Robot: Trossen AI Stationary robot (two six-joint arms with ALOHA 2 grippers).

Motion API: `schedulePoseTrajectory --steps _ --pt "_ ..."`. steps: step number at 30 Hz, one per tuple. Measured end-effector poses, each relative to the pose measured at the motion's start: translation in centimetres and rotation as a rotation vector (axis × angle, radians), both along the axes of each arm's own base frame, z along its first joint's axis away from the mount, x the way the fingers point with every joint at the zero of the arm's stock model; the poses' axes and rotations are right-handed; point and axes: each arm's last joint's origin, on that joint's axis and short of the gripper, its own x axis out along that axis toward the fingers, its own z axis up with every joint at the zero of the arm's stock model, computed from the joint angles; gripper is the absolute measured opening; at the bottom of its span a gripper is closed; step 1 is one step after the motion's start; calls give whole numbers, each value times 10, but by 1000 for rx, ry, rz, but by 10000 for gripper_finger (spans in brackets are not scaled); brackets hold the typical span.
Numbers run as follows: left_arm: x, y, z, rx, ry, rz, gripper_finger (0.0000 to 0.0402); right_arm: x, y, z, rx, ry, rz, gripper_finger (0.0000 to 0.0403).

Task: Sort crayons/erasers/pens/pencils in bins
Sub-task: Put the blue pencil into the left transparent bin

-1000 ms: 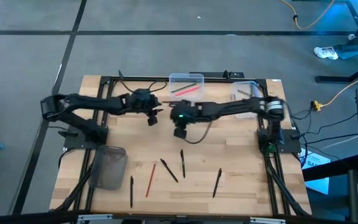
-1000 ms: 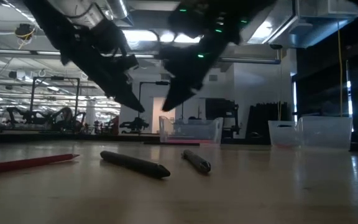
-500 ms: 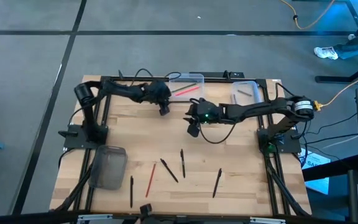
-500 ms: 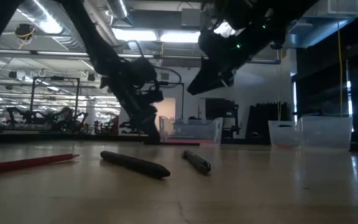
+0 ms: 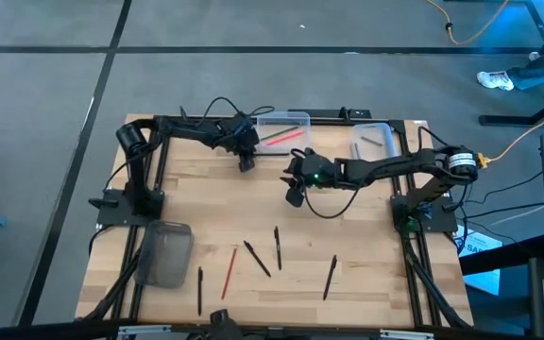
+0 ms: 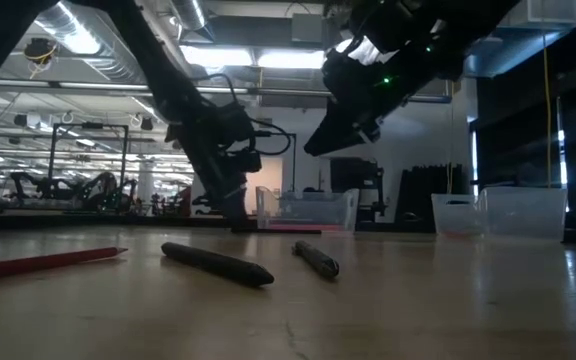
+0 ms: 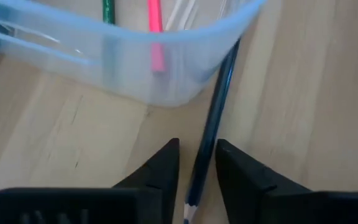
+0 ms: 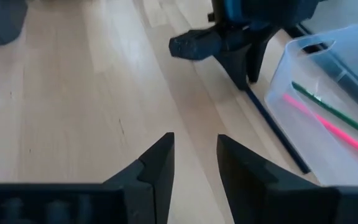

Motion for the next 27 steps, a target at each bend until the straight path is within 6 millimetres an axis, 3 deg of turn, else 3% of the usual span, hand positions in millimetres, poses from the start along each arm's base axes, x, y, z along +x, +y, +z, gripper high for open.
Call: schedulePoseTrajectory --steps 9,15,21,27 --pt "3 -16 -3 -52 49 -36 9 -1 0 1 0 -2 -2 124" --pt "13 -35 -2 -36 75 -112 10 -4 -3 -2 4 44 -11 124" --pt "21 -61 9 -4 83 -196 3 -9 -21 -14 24 127 -50 125" --pt "28 -89 22 5 51 -313 7 3 -33 -42 84 164 46 157"
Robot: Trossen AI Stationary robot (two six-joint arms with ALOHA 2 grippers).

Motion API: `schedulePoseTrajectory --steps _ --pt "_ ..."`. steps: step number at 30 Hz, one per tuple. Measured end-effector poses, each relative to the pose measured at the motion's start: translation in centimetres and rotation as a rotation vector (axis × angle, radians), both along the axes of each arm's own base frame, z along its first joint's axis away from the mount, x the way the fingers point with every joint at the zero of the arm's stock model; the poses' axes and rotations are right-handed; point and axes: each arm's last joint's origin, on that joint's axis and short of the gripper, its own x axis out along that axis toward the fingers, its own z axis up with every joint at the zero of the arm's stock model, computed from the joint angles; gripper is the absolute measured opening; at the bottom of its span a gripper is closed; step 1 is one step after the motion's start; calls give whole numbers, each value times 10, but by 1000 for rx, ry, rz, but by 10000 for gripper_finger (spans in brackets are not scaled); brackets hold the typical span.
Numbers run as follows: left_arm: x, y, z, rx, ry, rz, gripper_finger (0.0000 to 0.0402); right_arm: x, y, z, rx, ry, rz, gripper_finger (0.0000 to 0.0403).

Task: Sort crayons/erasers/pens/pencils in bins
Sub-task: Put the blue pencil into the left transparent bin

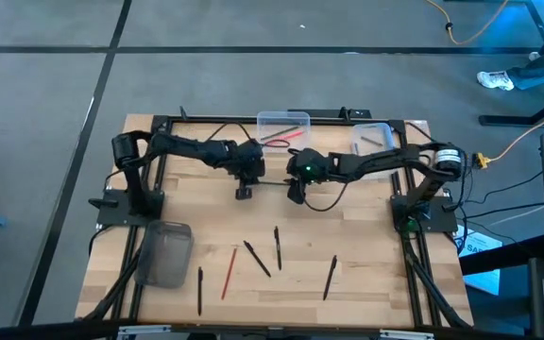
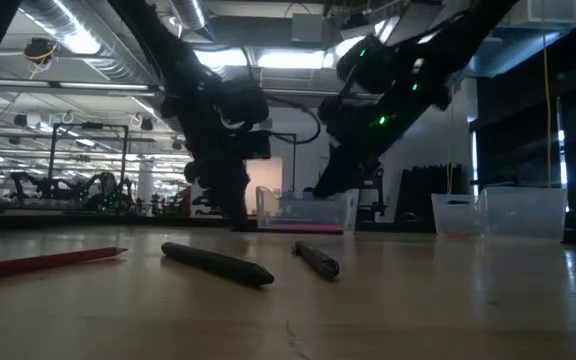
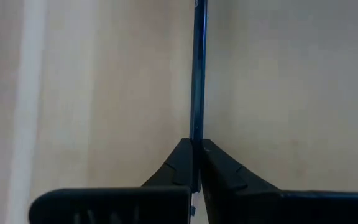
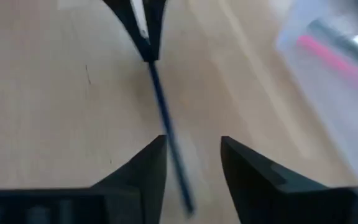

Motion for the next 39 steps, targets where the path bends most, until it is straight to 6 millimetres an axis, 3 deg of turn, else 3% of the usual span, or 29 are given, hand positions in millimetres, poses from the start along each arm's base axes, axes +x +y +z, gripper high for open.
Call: schedulePoseTrajectory --steps 6,12,21,32,34,39 --pt "8 -20 2 19 -13 -58 4 34 -2 -23 18 29 51 213" --pt "10 -28 2 35 2 -54 11 57 -4 -32 16 143 96 210" --pt "12 -28 4 72 -10 -16 5 57 -2 -33 88 184 129 149" --pt "13 -25 5 122 -6 14 1 45 -2 34 -51 55 101 148" --pt "13 -25 5 124 -5 16 2 46 -1 32 -36 58 117 155" --pt "13 -25 5 126 -4 18 0 53 -2 5 2 99 139 181"
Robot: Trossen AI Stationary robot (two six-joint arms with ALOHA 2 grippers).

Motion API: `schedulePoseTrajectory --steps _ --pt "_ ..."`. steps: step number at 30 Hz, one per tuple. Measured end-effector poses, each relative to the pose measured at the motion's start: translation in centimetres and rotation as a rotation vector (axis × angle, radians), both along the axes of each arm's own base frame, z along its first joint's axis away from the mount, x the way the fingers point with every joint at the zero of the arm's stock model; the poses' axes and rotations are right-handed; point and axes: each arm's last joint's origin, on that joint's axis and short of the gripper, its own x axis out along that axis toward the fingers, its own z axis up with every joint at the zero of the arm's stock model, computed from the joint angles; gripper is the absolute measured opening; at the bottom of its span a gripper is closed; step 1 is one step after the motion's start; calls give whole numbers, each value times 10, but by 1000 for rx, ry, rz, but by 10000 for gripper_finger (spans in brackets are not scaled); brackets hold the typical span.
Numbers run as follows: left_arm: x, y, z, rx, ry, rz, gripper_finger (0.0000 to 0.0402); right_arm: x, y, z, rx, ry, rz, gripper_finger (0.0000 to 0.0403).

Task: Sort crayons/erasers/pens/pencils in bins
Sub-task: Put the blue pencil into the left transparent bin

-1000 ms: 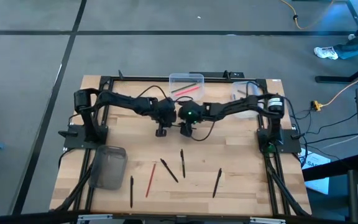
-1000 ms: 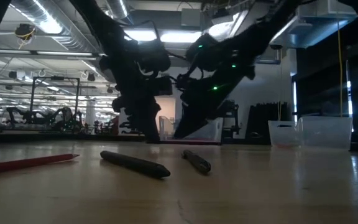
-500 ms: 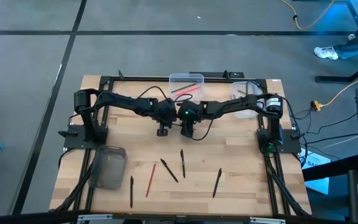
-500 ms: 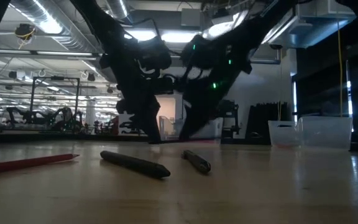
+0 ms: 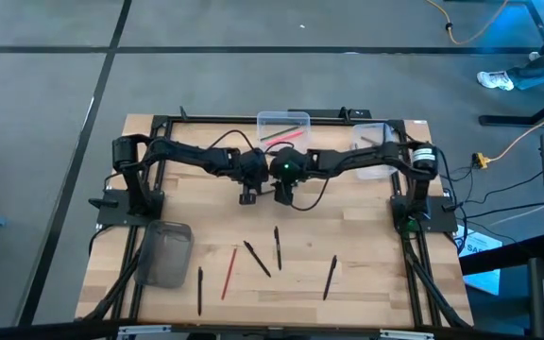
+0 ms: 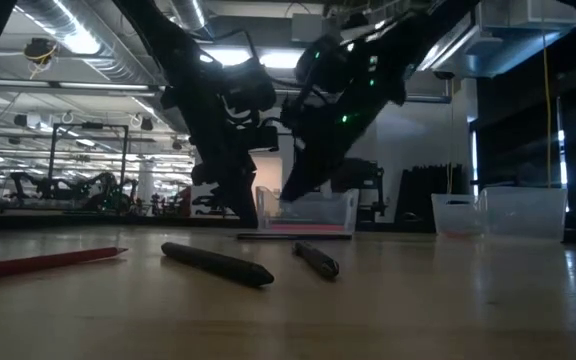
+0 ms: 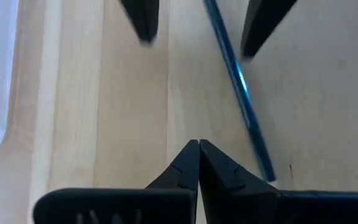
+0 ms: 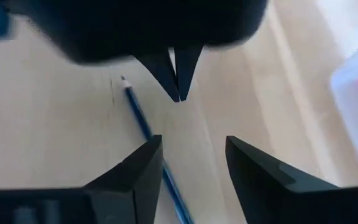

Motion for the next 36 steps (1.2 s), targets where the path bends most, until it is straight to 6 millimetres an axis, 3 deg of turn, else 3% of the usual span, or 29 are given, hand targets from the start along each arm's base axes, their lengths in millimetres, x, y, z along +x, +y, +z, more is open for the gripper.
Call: schedulePoseTrajectory --steps 7,11,15,26,32,36 --pt "-2 -1 -1 -27 18 31 14 0 8 -24 82 87 59 205" --pt "-3 0 -2 5 35 68 26 -1 18 -27 41 134 108 197" --pt "-5 4 2 108 49 134 42 -1 14 -32 -31 160 96 179" --pt "-41 24 49 228 76 351 78 -5 2 -42 40 215 125 122" --pt "-60 29 79 227 -46 444 75 -6 2 -44 55 224 104 63" --pt "-68 26 88 237 -139 461 74 -7 2 -45 54 235 108 16"
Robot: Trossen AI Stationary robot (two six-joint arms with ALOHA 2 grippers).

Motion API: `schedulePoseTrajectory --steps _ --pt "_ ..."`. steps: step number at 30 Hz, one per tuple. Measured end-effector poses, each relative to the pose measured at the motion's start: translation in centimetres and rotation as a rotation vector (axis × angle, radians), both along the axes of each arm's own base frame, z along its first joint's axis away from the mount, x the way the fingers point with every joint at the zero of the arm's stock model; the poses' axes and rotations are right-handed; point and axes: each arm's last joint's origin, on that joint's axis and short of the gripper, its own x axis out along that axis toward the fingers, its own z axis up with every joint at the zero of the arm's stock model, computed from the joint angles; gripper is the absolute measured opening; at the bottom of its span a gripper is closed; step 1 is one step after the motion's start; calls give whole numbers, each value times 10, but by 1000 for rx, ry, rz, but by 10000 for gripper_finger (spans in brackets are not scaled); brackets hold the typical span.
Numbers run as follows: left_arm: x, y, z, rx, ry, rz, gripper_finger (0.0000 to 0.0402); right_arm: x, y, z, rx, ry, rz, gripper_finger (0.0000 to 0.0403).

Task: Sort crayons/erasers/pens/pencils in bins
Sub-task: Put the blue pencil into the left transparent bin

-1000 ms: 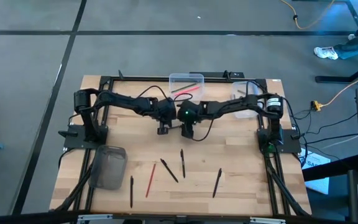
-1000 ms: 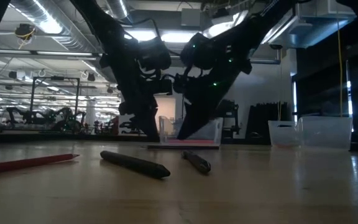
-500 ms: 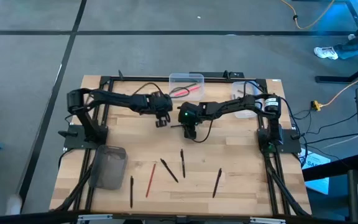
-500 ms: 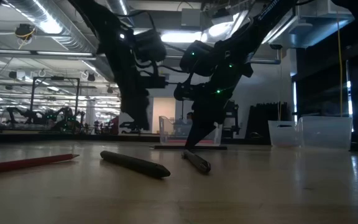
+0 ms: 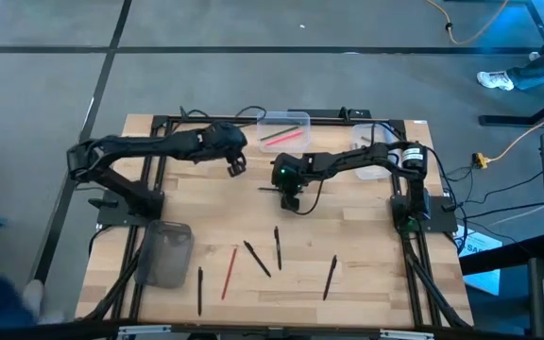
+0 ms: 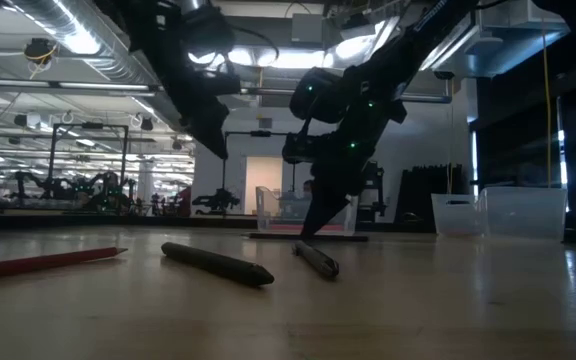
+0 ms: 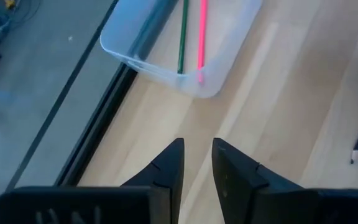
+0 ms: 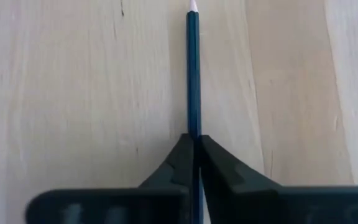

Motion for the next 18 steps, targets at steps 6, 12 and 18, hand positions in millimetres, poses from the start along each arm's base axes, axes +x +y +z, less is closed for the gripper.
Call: schedulePoseTrajectory --steps 6,12,18 --pt "-10 -4 -13 3 -14 2 74 -1 -2 3 -9 -5 17 25" --pt "-23 -9 -42 -49 6 50 74 -5 -7 13 -18 -23 24 6" --pt "-37 -15 -67 -102 57 84 74 -1 -17 34 -36 -10 32 4"
